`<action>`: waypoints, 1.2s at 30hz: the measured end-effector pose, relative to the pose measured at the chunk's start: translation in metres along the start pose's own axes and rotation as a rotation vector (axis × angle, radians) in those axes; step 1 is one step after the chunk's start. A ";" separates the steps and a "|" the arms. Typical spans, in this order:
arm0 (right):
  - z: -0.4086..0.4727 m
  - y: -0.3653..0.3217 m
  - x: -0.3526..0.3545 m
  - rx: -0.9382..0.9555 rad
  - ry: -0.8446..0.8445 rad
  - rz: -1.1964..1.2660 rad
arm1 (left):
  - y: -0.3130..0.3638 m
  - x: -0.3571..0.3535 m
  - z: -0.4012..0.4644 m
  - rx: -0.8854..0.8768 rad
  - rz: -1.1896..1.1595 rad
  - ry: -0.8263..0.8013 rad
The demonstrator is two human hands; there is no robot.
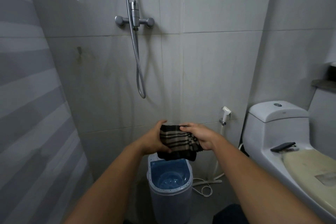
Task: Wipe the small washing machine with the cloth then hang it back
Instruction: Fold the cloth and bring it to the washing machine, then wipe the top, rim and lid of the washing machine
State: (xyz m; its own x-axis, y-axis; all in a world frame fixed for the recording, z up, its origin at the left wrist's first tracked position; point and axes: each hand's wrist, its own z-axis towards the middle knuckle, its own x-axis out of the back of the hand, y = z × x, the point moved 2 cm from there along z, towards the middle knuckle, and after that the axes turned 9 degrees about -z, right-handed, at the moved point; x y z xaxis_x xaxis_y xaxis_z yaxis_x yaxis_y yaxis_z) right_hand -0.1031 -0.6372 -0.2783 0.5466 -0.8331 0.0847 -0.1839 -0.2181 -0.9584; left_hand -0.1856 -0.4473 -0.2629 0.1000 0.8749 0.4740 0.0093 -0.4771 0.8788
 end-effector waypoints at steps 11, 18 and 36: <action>-0.041 0.012 0.001 0.015 -0.001 -0.579 | 0.022 -0.002 -0.001 -0.100 0.480 0.011; 0.021 0.074 -0.010 -0.182 -0.192 -0.241 | -0.051 -0.003 0.043 0.431 0.208 -0.236; 0.313 0.215 -0.035 -0.344 0.044 0.092 | -0.372 -0.017 0.155 0.753 -0.245 0.231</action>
State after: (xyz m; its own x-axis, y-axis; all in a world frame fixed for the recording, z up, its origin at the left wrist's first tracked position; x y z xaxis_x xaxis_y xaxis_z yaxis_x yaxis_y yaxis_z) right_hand 0.0941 -0.4961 -0.5721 0.4811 -0.8764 0.0211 -0.4991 -0.2936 -0.8153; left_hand -0.0368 -0.2975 -0.6067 -0.1981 0.9172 0.3457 0.6773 -0.1268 0.7247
